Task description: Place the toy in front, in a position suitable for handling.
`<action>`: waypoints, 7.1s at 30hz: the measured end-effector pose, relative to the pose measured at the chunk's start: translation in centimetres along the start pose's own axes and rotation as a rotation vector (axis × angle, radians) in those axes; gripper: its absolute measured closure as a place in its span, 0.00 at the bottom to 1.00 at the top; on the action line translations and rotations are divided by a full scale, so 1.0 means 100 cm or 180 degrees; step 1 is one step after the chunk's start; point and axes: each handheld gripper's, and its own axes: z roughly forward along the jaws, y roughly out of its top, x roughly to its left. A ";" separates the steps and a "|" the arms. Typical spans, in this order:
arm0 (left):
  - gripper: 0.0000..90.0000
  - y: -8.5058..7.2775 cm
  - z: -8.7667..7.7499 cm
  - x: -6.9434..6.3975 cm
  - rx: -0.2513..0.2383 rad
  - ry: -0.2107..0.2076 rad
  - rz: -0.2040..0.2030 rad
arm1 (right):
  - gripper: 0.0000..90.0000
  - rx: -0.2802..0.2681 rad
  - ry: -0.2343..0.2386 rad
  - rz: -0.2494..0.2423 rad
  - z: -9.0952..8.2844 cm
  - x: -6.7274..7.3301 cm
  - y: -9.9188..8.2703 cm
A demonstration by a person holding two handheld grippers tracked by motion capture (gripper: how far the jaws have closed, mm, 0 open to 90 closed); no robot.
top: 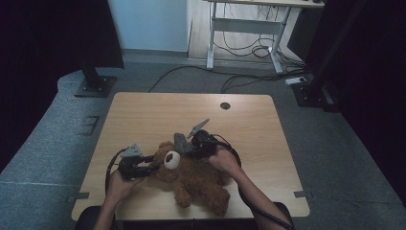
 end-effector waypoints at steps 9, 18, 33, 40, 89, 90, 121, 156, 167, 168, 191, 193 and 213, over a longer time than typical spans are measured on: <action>0.57 0.000 -0.001 -0.001 0.0009 0.0003 0.0018 | 0.91 -0.0287 -0.0060 -0.0107 -0.033 0.012 0.022; 0.57 0.000 -0.002 -0.001 0.0019 0.0001 0.0035 | 0.91 -0.0323 -0.0039 -0.0399 -0.020 0.034 0.075; 0.57 0.000 -0.001 0.001 0.0063 0.0017 0.0001 | 0.91 0.0048 0.0233 -0.0510 0.050 0.052 0.088; 0.57 0.000 0.002 0.000 0.0098 0.0044 0.0016 | 0.91 0.0019 0.0268 -0.0511 0.040 0.056 0.070; 0.92 0.007 0.030 -0.044 0.0323 -0.0498 0.0353 | 0.91 0.0105 -0.0420 -0.0090 -0.012 0.008 0.004; 0.92 0.007 0.032 -0.047 0.0328 -0.0525 0.0379 | 0.91 0.0102 -0.0447 -0.0074 -0.011 0.005 0.005; 0.92 0.006 0.038 -0.039 0.0235 -0.0538 0.0138 | 0.91 -0.0077 0.0067 -0.0114 -0.007 0.048 -0.011; 0.72 -0.003 0.025 -0.030 0.0398 -0.0548 0.0131 | 0.91 -0.0050 0.0143 -0.0380 0.029 0.068 0.040; 0.98 -0.002 0.036 -0.034 0.0498 -0.0490 0.0113 | 0.91 0.0020 0.0207 -0.0270 0.047 0.064 0.015; 0.99 -0.002 0.035 -0.034 0.0500 -0.0479 0.0128 | 0.91 0.0026 0.0218 -0.0251 0.047 0.064 0.012; 0.99 0.000 0.034 -0.031 0.0401 -0.0396 0.0145 | 0.91 0.0145 0.0038 0.0078 0.010 0.044 -0.076; 0.99 0.001 0.034 -0.032 0.0397 -0.0386 0.0147 | 0.91 0.0103 0.0050 0.0146 0.007 0.040 -0.079; 0.99 -0.005 0.011 -0.004 0.0346 0.0105 -0.0005 | 0.91 -0.0159 -0.0290 -0.0036 -0.043 0.024 -0.035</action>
